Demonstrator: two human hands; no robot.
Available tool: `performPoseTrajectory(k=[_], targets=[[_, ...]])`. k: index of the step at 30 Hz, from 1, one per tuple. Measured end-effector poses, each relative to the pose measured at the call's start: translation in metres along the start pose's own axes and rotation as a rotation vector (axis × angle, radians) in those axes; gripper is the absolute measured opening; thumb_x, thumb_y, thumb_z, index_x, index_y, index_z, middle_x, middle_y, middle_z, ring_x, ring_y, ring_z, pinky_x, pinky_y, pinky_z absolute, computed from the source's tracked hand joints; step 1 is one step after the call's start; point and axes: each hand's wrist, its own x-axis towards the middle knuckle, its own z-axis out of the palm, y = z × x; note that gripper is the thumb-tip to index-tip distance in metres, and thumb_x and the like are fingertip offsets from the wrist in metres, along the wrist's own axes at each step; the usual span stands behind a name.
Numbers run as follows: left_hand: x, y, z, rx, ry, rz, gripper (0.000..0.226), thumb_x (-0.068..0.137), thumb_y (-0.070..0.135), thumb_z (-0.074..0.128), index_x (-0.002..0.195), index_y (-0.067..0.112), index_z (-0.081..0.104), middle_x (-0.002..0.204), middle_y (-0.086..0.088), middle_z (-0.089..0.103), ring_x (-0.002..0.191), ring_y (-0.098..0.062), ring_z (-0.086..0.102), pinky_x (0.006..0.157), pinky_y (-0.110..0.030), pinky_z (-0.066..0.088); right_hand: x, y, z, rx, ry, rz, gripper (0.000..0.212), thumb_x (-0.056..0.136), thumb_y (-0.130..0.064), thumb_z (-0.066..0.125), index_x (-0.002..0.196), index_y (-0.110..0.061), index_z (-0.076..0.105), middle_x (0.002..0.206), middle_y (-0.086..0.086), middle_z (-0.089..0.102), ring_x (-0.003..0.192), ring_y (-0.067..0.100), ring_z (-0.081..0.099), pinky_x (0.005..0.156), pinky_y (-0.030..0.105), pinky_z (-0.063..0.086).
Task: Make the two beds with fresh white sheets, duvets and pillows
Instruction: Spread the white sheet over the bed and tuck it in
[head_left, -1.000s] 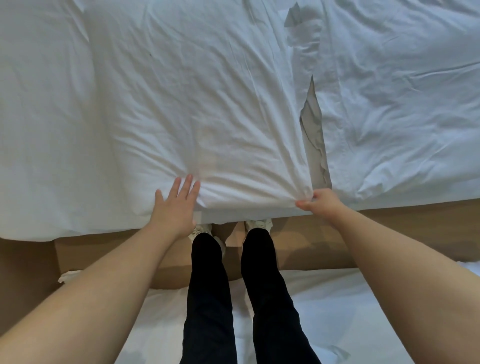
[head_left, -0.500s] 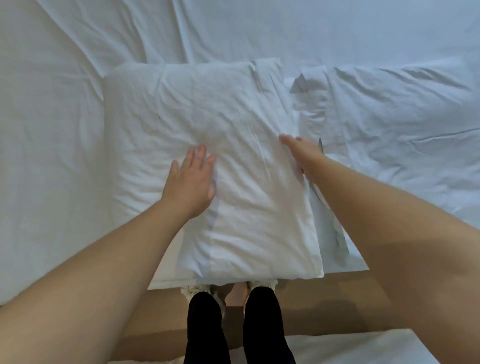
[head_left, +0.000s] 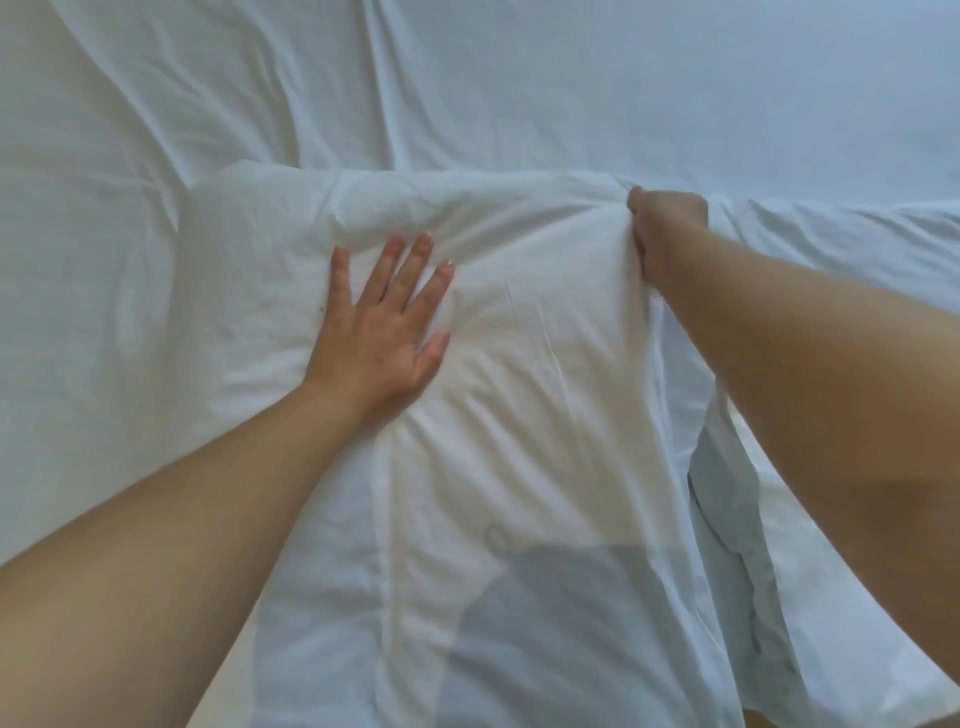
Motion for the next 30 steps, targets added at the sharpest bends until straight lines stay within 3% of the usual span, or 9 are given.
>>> performPoseTrajectory(k=[3, 6, 8, 10, 13, 16, 18, 23, 30], targets=[[0.001, -0.006, 0.021, -0.007, -0.01, -0.043, 0.069, 0.093, 0.05, 0.015, 0.155, 0.021, 0.015, 0.164, -0.004, 0.004, 0.15, -0.022, 0.001, 0.116, -0.061, -0.001, 0.019, 0.01, 0.006, -0.066, 0.095, -0.084, 0.039, 0.097, -0.029, 0.048, 0.128, -0.007, 0.059, 0.126, 0.01, 0.063, 0.106, 0.022, 0.059, 0.085, 0.029, 0.043], [-0.001, -0.011, 0.029, -0.012, -0.009, -0.07, 0.069, 0.092, 0.051, 0.013, 0.155, 0.023, 0.012, 0.164, -0.004, 0.002, 0.15, -0.021, -0.002, 0.116, -0.06, -0.004, 0.016, 0.012, 0.02, -0.154, 0.095, -0.141, 0.026, 0.086, -0.03, 0.056, 0.1, -0.013, 0.069, 0.098, 0.006, 0.068, 0.098, 0.025, 0.064, 0.089, 0.032, 0.051], [-0.001, -0.013, 0.03, -0.013, -0.026, -0.107, 0.067, 0.094, 0.053, 0.012, 0.155, 0.025, 0.005, 0.163, -0.004, -0.005, 0.15, -0.021, -0.008, 0.116, -0.06, -0.006, 0.02, 0.01, 0.019, -0.242, 0.134, -0.168, 0.013, 0.083, -0.026, 0.055, 0.084, -0.017, 0.064, 0.089, 0.004, 0.065, 0.092, 0.025, 0.063, 0.085, 0.032, 0.052], [-0.005, -0.009, 0.033, -0.034, -0.048, -0.196, 0.068, 0.095, 0.054, 0.013, 0.155, 0.026, 0.0, 0.163, -0.004, -0.011, 0.149, -0.022, -0.014, 0.115, -0.061, -0.007, 0.017, 0.018, 0.016, -0.369, 0.183, -0.223, 0.022, 0.089, -0.028, 0.049, 0.103, -0.017, 0.063, 0.106, 0.006, 0.065, 0.1, 0.026, 0.06, 0.089, 0.032, 0.048], [-0.024, 0.017, 0.037, -0.143, -0.073, -0.297, 0.073, 0.093, 0.056, 0.012, 0.156, 0.02, 0.003, 0.163, -0.009, -0.008, 0.149, -0.028, -0.01, 0.114, -0.062, -0.006, -0.01, 0.052, 0.004, -0.756, 0.133, -0.445, 0.041, 0.095, -0.033, 0.043, 0.132, -0.015, 0.049, 0.138, 0.011, 0.048, 0.125, 0.031, 0.045, 0.107, 0.041, 0.033], [-0.054, 0.06, 0.033, -0.243, -0.088, -0.177, 0.074, 0.091, 0.056, 0.018, 0.155, 0.018, 0.012, 0.163, -0.009, 0.001, 0.15, -0.029, -0.001, 0.114, -0.065, 0.003, -0.043, 0.08, -0.039, -1.014, 0.054, -0.743, 0.048, 0.096, -0.027, 0.047, 0.143, -0.019, 0.04, 0.155, 0.006, 0.031, 0.141, 0.03, 0.029, 0.112, 0.046, 0.025], [-0.073, 0.088, 0.026, -0.276, -0.088, -0.084, 0.073, 0.09, 0.053, 0.027, 0.153, 0.017, 0.022, 0.162, -0.01, 0.01, 0.149, -0.03, 0.009, 0.112, -0.067, 0.013, -0.061, 0.098, -0.076, -1.109, 0.039, -0.735, 0.055, 0.098, -0.026, 0.045, 0.15, -0.024, 0.029, 0.163, 0.002, 0.015, 0.149, 0.025, 0.013, 0.116, 0.052, 0.017], [-0.089, 0.155, -0.004, -0.283, -0.078, 0.044, 0.072, 0.088, 0.052, 0.032, 0.151, 0.019, 0.029, 0.161, -0.013, 0.016, 0.148, -0.032, 0.016, 0.108, -0.067, 0.018, -0.085, 0.141, -0.164, -1.302, 0.024, -0.419, 0.061, 0.1, -0.04, 0.031, 0.156, -0.034, 0.007, 0.164, -0.006, -0.01, 0.15, 0.023, -0.011, 0.113, 0.069, 0.005], [0.007, 0.199, 0.01, 0.014, -0.074, 0.21, 0.065, 0.09, 0.047, 0.026, 0.149, 0.021, 0.035, 0.158, -0.006, 0.029, 0.146, -0.031, 0.023, 0.108, -0.071, 0.01, -0.02, 0.153, -0.146, -1.32, 0.025, -0.587, 0.065, 0.097, -0.048, 0.026, 0.155, -0.036, -0.001, 0.163, -0.006, -0.015, 0.149, 0.027, -0.018, 0.109, 0.073, -0.003]])
